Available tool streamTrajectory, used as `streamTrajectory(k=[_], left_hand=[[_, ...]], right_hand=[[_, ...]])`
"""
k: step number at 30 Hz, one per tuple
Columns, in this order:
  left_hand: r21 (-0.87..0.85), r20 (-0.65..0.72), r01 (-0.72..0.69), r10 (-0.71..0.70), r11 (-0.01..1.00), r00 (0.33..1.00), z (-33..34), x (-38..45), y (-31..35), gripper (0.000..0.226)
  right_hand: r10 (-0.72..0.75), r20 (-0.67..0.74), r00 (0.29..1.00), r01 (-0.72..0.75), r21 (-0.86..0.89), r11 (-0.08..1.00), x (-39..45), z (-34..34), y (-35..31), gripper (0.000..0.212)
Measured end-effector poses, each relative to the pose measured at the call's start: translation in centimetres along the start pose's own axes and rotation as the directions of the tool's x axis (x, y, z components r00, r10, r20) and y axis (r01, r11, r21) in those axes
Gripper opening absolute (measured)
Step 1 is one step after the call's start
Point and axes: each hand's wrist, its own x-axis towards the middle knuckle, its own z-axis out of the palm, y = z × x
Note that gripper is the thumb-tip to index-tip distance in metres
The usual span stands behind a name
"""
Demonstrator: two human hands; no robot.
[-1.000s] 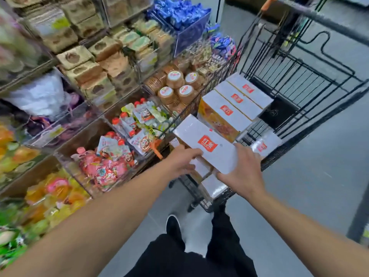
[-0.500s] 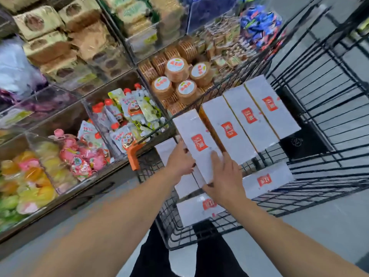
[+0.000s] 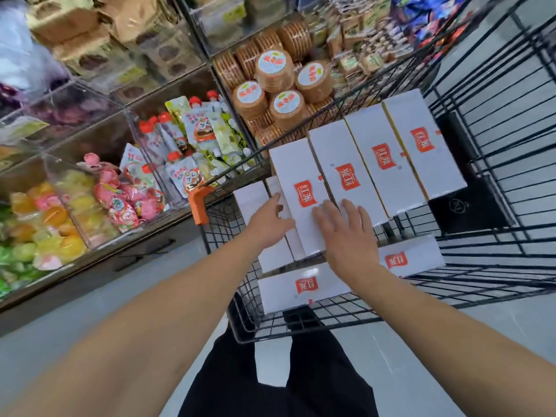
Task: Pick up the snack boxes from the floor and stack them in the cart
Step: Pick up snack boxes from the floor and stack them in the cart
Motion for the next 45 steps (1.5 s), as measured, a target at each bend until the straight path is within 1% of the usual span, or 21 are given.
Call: streamTrajectory(k=[2,5,7,9,11,13,17,18,19,20,24,26,28,29,32,35,36,38,40,44,45], left_hand=[[0.108,0.012,-0.006,0.005,0.994,1.000,-0.6,-1.4,-0.3,0.073],[0.312,-0.057,-0.047,0.068,0.949,0.996,-2.4,-4.9,-1.6,0.069],[0.353,-0.104,-0.057,0.099,0.934,0.990,-3.7,-7.3,-2.9,0.065],[0.330,-0.155,-0.044,0.100,0.943,0.983,-5.7,-10.7,-5.7,0.057],[0.328,-0.182,-0.053,0.118,0.943,0.976,-6.9,-12.7,-7.3,0.049],[0.294,-0.282,0.020,0.067,0.955,0.957,-9.2,-16.7,-12.1,0.055],[0.191,-0.447,0.171,-0.070,0.967,0.892,-12.0,-23.6,-22.4,0.066],[0.126,-0.496,0.212,-0.123,0.969,0.859,-13.0,-26.9,-27.4,0.063],[0.093,-0.501,0.208,-0.135,0.974,0.855,-12.8,-27.6,-28.4,0.059],[0.045,-0.515,0.229,-0.174,0.972,0.840,-13.0,-29.8,-31.2,0.056],[-0.074,-0.575,0.299,-0.286,0.951,0.767,-13.7,-39.0,-43.5,0.058],[-0.176,-0.618,0.319,-0.357,0.931,0.701,-13.8,-44.2,-49.8,0.058],[-0.258,-0.663,0.318,-0.407,0.912,0.629,-14.2,-48.4,-54.1,0.059],[-0.326,-0.671,0.332,-0.464,0.885,0.578,-14.1,-51.4,-57.4,0.060],[-0.476,-0.664,0.327,-0.577,0.816,0.475,-14.0,-56.9,-63.7,0.062],[-0.606,-0.635,0.294,-0.672,0.739,0.382,-14.0,-61.5,-69.3,0.066],[-0.657,-0.618,0.280,-0.712,0.700,0.332,-14.1,-63.2,-72.0,0.067],[-0.699,-0.609,0.255,-0.744,0.668,0.277,-14.6,-65.2,-74.6,0.068],[-0.753,-0.579,0.228,-0.786,0.618,0.216,-15.3,-67.3,-78.0,0.067],[-0.828,-0.511,0.194,-0.851,0.526,0.124,-18.0,-70.8,-84.4,0.065],[-0.851,-0.484,0.180,-0.870,0.493,0.094,-19.0,-71.7,-86.6,0.065]], right_hand=[[-0.015,0.056,0.998,0.015,0.000,1.000,0.2,-1.3,-0.3,0.091],[-0.102,0.091,0.991,0.103,-0.003,0.995,0.1,-3.5,-2.3,0.091],[-0.164,0.101,0.981,0.163,0.019,0.986,0.2,-4.8,-4.4,0.084],[-0.270,0.077,0.960,0.271,0.003,0.963,0.1,-5.7,-8.4,0.076],[-0.326,0.073,0.942,0.329,-0.030,0.944,0.0,-6.1,-10.9,0.071],[-0.463,0.094,0.881,0.471,-0.088,0.878,-0.9,-6.1,-16.5,0.069],[-0.638,0.129,0.759,0.651,-0.184,0.737,-3.4,-5.9,-27.3,0.071],[-0.688,0.135,0.713,0.699,-0.219,0.681,-5.1,-5.3,-32.6,0.072],[-0.689,0.145,0.711,0.701,-0.227,0.676,-5.3,-5.3,-33.5,0.073],[-0.699,0.158,0.697,0.714,-0.245,0.656,-6.4,-5.2,-36.5,0.073],[-0.793,0.187,0.579,0.803,-0.298,0.516,-12.6,-2.6,-49.2,0.069],[-0.844,0.229,0.485,0.856,-0.320,0.406,-16.4,-1.2,-56.1,0.068],[-0.871,0.269,0.411,0.890,-0.327,0.319,-19.4,-0.3,-61.5,0.066],[-0.892,0.285,0.350,0.910,-0.331,0.251,-21.6,0.6,-65.4,0.064],[-0.911,0.313,0.267,0.934,-0.316,0.166,-26.2,1.9,-73.6,0.062],[-0.916,0.369,0.159,0.950,-0.308,0.041,-30.1,3.5,-81.4,0.063],[-0.911,0.397,0.112,0.954,-0.298,-0.013,-31.5,4.2,-85.0,0.064],[-0.905,0.419,0.078,0.959,-0.281,-0.048,-32.7,4.6,-89.0,0.066],[-0.899,0.437,0.018,0.958,-0.265,-0.110,-33.7,5.8,-94.3,0.066],[-0.882,0.468,-0.047,0.968,-0.197,-0.156,-34.9,8.0,-104.3,0.068],[-0.877,0.475,-0.076,0.966,-0.184,-0.183,-35.2,8.7,-107.7,0.067]])
